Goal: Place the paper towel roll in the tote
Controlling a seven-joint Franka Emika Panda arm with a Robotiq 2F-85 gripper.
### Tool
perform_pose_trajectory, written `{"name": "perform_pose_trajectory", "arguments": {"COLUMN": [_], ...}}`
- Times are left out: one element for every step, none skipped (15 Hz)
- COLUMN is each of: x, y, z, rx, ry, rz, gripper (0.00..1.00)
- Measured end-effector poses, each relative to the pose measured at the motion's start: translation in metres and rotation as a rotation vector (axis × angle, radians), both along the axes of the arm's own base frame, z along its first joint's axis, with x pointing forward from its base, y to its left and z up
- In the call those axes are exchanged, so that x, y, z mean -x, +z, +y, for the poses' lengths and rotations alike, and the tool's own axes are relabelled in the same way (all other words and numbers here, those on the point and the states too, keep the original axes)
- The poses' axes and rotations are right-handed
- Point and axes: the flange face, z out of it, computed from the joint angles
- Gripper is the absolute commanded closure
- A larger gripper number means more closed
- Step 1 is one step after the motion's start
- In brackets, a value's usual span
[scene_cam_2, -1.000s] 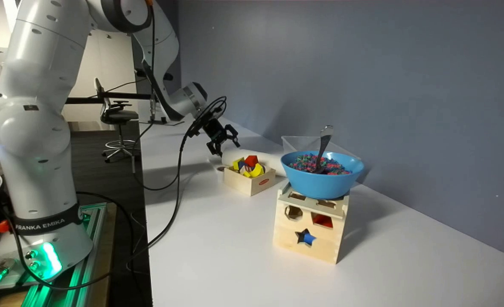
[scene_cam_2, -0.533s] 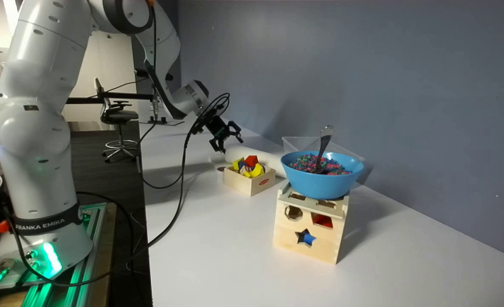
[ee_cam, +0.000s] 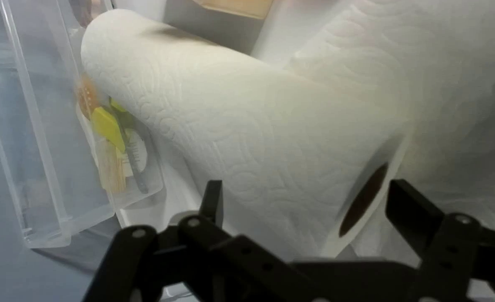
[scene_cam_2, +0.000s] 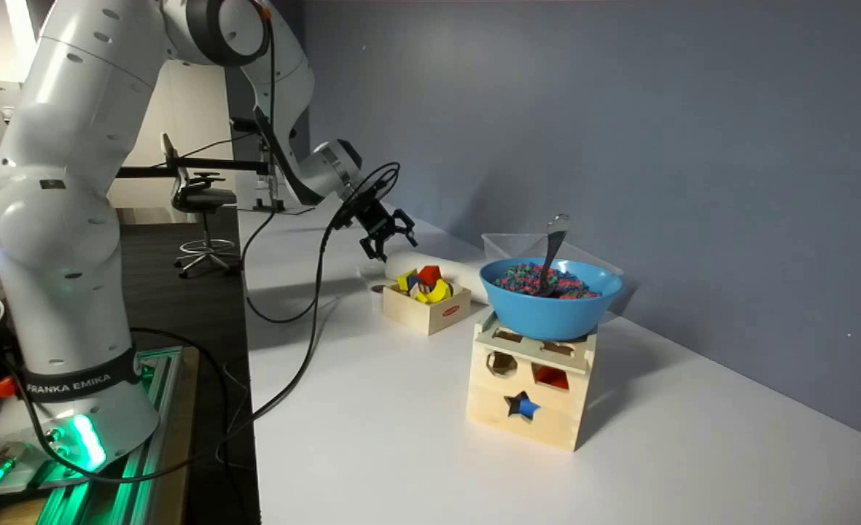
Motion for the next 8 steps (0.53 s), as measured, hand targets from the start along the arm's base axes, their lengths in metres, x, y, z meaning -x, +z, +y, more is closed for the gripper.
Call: {"name": "perform_pose_trajectory", "arguments": {"x": [-0.001,-0.002,-0.003,-0.004,-0.004,-0.004,-0.003,-0.003], "y": [0.000,0.001,0.003,0.005,0.007,0.008,0.010,0.010], "z": [0.001,0.002,0.002,0.002,0.001,0.001,0.000,-0.001], "rx": [-0.002,-0.001,0.001,0.008,0.017,0.030,0.043,0.056], "ry": [-0.001,-0.004,-0.011,-0.022,-0.038,-0.056,-0.077,-0.099], "rz": [-0.002,-0.006,-0.013,-0.021,-0.029,-0.037,-0.045,-0.049], "gripper": [0.00,0.00,0.00,0.00,0.00,0.00,0.00,0.25]}}
